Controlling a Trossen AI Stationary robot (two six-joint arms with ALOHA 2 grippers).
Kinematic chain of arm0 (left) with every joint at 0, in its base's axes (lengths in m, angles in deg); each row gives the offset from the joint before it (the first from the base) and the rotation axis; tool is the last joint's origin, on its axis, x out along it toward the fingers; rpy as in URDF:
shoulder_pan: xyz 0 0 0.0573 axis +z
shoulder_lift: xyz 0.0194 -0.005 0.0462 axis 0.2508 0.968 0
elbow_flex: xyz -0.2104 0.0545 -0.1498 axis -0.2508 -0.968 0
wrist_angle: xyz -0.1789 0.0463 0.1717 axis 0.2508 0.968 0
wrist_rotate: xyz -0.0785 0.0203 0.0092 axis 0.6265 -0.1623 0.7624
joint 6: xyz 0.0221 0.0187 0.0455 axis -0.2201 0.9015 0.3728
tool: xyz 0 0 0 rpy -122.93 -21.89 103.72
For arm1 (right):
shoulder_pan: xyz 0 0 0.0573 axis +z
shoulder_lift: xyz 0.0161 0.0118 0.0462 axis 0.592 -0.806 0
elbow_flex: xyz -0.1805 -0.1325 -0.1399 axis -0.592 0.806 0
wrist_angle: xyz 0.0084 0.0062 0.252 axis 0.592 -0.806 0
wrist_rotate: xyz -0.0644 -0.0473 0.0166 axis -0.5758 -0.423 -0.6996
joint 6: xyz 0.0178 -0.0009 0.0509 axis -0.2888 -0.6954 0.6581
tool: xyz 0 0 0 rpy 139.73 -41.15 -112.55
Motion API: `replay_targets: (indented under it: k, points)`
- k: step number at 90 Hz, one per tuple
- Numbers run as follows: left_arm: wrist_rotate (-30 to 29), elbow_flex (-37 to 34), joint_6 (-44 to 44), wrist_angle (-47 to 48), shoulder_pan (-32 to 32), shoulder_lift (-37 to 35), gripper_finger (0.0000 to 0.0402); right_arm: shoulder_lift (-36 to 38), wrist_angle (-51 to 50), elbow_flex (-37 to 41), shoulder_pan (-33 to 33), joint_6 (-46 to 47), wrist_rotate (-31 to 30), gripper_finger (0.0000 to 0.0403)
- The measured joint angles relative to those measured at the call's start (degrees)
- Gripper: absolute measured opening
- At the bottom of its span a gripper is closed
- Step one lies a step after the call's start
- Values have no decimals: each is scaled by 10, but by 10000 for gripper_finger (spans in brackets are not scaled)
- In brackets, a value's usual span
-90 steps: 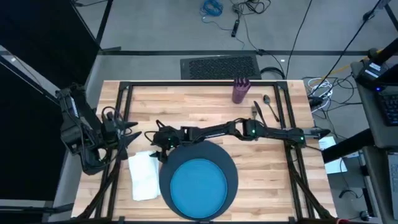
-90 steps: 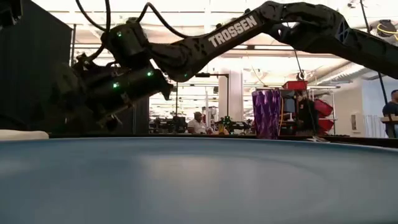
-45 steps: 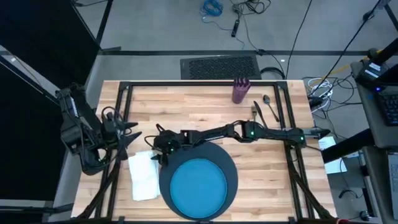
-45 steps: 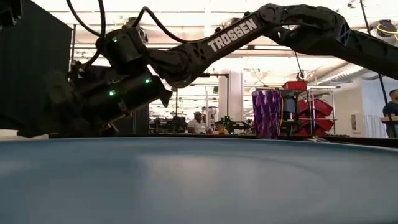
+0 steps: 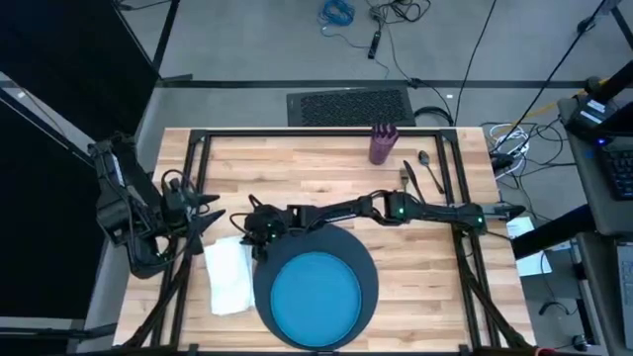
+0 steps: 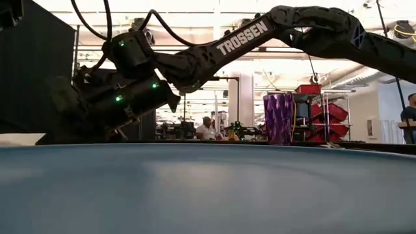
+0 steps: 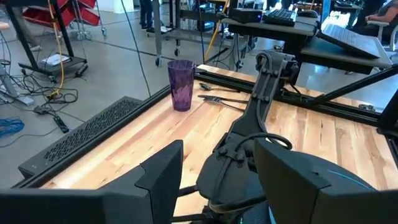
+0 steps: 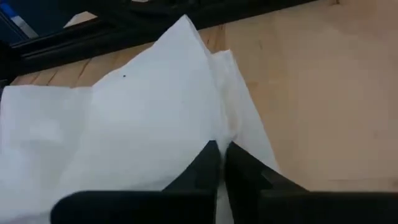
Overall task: Set table place
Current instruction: Adjust the table napkin
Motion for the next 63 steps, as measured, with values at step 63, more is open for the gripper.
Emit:
replay_targets:
  k: [63]
  points:
    - [89, 0, 3, -54, 0, 12, 183, 70, -229, -3, 31, 5, -160, 0]
